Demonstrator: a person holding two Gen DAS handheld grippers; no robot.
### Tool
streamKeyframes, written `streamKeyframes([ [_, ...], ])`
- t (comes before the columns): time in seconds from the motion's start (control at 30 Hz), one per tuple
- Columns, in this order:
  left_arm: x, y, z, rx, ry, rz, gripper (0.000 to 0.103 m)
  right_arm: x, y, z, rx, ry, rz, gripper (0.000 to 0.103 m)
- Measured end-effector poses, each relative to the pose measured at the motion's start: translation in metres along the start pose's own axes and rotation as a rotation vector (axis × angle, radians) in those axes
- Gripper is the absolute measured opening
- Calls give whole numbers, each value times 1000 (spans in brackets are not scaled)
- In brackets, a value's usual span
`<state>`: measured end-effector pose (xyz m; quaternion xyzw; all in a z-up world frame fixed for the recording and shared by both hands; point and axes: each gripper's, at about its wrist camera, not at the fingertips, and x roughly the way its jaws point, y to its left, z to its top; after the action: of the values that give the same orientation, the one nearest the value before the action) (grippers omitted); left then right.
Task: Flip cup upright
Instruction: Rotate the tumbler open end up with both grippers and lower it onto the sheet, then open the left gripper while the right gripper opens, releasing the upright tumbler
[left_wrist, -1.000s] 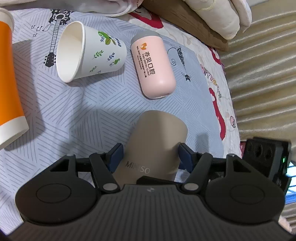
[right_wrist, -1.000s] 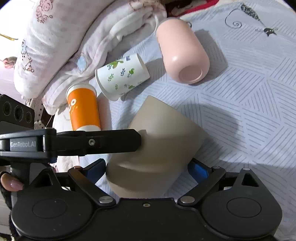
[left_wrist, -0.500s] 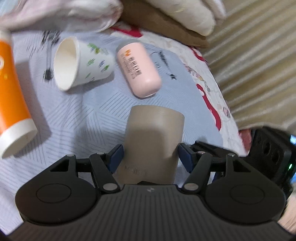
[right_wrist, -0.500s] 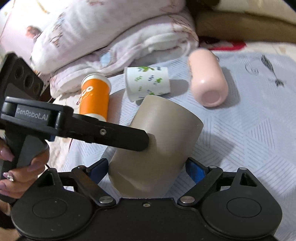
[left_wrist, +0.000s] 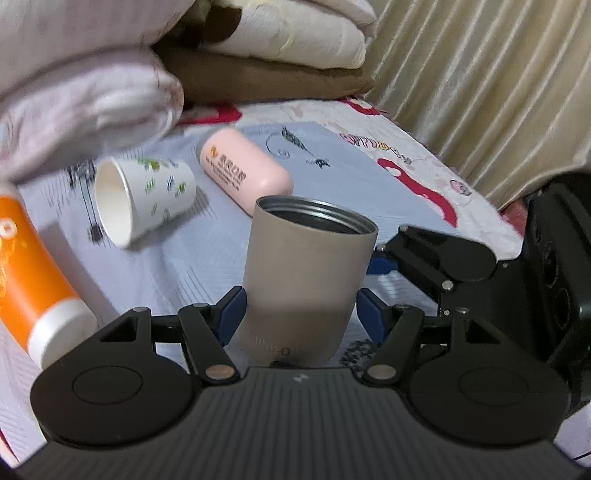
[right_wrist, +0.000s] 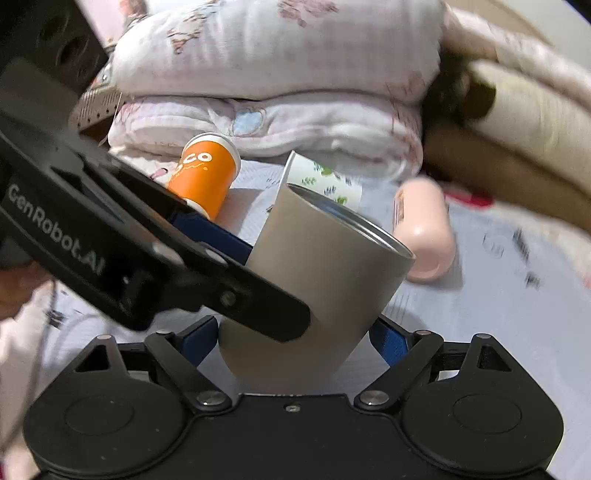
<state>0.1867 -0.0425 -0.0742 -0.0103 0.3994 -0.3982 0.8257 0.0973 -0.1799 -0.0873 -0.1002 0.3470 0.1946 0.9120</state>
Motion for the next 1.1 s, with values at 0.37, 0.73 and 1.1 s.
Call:
streamKeyframes([
  [0.37,7,2,-8,9,-176,69,65,23,13,4,-325,-113,-206,91],
  [0.73,19,9,-16,-1,-186,80,65,43,13,6,-351,-98,-245,91],
  [1.1,17,11,-17,-43,-165,68,65,50,11,15,-315,-78,-250,91],
])
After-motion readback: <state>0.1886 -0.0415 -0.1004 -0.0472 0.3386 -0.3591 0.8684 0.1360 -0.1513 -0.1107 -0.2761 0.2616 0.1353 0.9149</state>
